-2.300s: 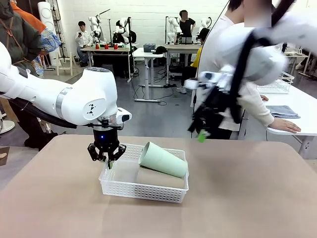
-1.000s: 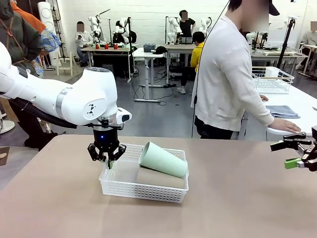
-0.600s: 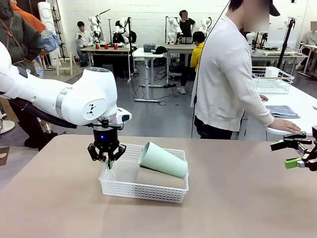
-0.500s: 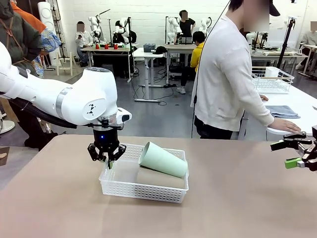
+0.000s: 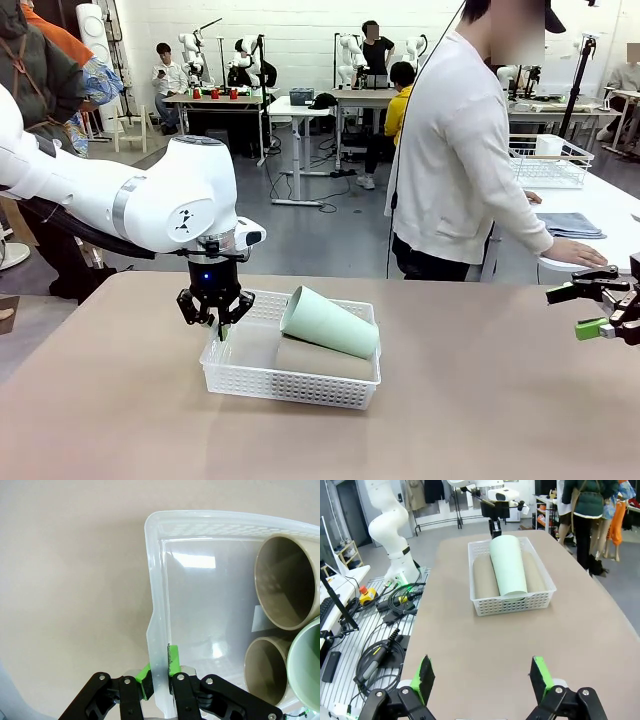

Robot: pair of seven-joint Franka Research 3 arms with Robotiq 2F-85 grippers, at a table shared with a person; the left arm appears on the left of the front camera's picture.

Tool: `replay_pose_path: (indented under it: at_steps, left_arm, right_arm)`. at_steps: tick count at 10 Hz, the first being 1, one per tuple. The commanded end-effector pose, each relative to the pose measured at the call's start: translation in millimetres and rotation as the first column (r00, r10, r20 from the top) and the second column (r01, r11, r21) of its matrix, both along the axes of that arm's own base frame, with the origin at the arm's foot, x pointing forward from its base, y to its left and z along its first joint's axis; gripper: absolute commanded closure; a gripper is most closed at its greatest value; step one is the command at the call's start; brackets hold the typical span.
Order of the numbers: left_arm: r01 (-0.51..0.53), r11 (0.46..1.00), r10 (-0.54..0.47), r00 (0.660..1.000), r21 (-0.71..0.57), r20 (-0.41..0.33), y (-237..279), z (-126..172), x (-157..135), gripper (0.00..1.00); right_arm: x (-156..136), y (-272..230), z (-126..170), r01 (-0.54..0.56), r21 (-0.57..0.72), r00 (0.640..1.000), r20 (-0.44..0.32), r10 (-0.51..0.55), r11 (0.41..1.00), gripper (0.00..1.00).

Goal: Clean and organize the cups into the basket.
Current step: Move the Organizing basket back to the left side of the table.

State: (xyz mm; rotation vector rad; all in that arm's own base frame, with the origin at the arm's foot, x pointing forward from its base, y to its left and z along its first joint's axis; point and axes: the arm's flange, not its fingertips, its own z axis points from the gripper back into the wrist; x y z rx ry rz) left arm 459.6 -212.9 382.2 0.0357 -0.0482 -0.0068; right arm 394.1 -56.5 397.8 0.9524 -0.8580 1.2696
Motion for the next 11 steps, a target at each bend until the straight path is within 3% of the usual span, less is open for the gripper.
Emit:
replay_pose_path:
  at_steps: [1, 2, 3, 4, 5, 6, 7, 9, 10, 11]
  left_arm:
    - [0.0, 1.0, 0.0, 1.0, -0.002, 0.007, -1, 1, 1, 1.0]
    - [0.0, 1.0, 0.0, 1.0, -0.002, 0.007, -1, 1, 1, 1.0]
    - [0.0, 1.0, 0.0, 1.0, -0.002, 0.007, -1, 1, 1, 1.0]
    - [0.0, 1.0, 0.0, 1.0, -0.002, 0.007, -1, 1, 1, 1.0]
    - [0.0, 1.0, 0.0, 1.0, -0.002, 0.007, -1, 1, 1, 1.0]
    - [0.0, 1.0, 0.0, 1.0, -0.002, 0.007, -1, 1, 1, 1.0]
    - [0.0, 1.0, 0.0, 1.0, -0.002, 0.007, -1, 1, 1, 1.0]
    - [0.0, 1.0, 0.0, 1.0, -0.002, 0.007, -1, 1, 1, 1.0]
    - [0.0, 1.0, 0.0, 1.0, -0.002, 0.007, -1, 1, 1, 1.0]
    - [0.0, 1.0, 0.0, 1.0, -0.002, 0.007, -1, 1, 1, 1.0]
  right_arm:
    - [-2, -1, 1, -0.013, -0.004, 1.0, 0.003, 0.013, 1.0, 0.0]
    - [0, 0, 0, 0.0, 0.0, 1.0, 0.0, 0.0, 1.0, 0.0]
    - [-2, -32, 7, 0.164, 0.178, 0.96, -0.254, -0.116, 0.97, 0.0]
    - [-6, -47, 8, 0.275, 0.217, 0.876, -0.459, -0.151, 0.937, 0.0]
    - [-10, -68, 9, 0.389, 0.208, 0.711, -0.688, -0.149, 0.898, 0.0]
    - [-17, -88, 8, 0.494, 0.133, 0.523, -0.835, -0.171, 0.859, 0.0]
    - [-28, -107, 7, 0.486, -0.032, 0.356, -0.905, -0.232, 0.874, 0.0]
    - [-40, -141, 11, 0.565, -0.168, 0.172, -0.934, -0.315, 0.808, 0.0]
    - [-45, -163, 13, 0.586, -0.208, 0.065, -0.951, -0.301, 0.783, 0.0]
    - [-46, -183, 16, 0.593, -0.22, -0.006, -0.963, -0.269, 0.774, 0.0]
